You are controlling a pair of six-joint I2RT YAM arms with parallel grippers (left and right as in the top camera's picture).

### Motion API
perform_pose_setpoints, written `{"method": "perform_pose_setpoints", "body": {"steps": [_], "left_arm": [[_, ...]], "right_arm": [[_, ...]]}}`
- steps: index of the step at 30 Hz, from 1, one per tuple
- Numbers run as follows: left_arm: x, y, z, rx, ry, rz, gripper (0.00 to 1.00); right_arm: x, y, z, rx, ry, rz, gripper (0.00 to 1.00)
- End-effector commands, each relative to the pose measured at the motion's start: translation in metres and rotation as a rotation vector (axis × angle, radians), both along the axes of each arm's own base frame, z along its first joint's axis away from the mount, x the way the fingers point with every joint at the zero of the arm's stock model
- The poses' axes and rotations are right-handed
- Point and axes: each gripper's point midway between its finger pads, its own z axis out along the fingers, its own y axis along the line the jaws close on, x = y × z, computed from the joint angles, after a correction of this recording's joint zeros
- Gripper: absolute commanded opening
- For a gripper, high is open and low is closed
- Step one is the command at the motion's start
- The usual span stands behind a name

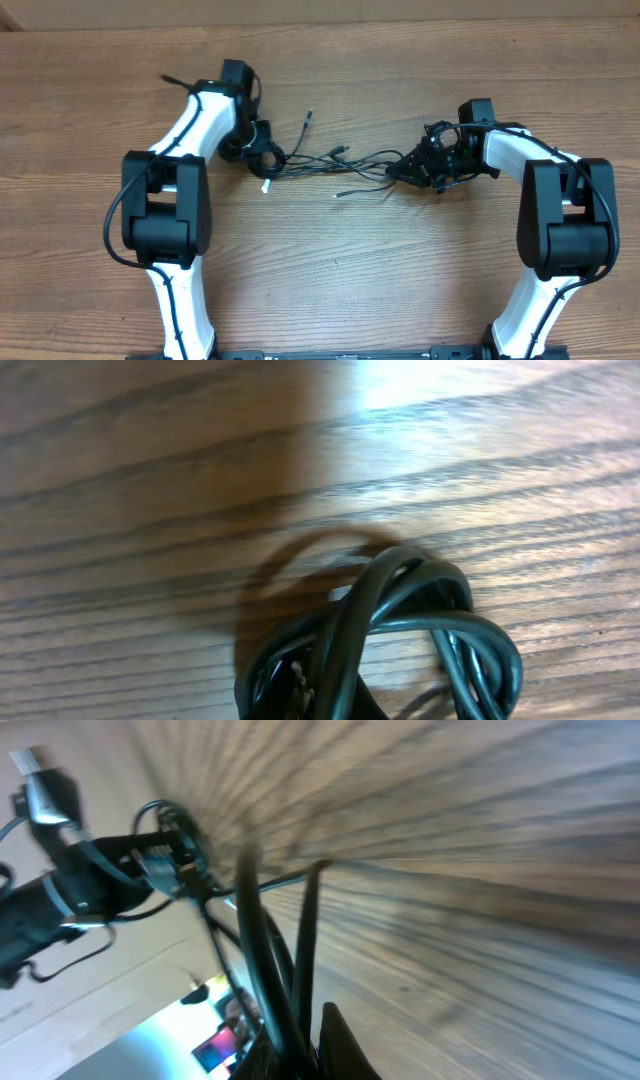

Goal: Untangle cables
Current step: 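Pull the left gripper back left, stretching the cable between grippers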

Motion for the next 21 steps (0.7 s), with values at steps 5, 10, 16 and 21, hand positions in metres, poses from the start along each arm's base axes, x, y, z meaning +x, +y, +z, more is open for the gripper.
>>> {"method": "perform_pose_setpoints", "body": {"steps": [5,10,16,21], "left_arm": [[-0.019,0.047,-0.030,-0.053,0.109,0.133,0.04],[-0.016,0.035,-0.025,-0.162,0.094,0.078,0.05],[-0.014,0.030,-0.024,-0.190,0.081,0.060,0.07],[-0.014,0.029,-0.024,-0.195,0.079,0.058,0.06]], "right_arm": [[-0.003,-0.038,-0.033,-0.234,0.039,-0.040,0.04],[-0.003,-0.034,-0.030,-0.211,0.045,-0.043,0.04],[-0.003,-0.023,-0.018,-0.114,-0.023,0.016,0.17],[-0.008,-0.014,-0.009,-0.045,-0.061,0.065,0.26]]}}
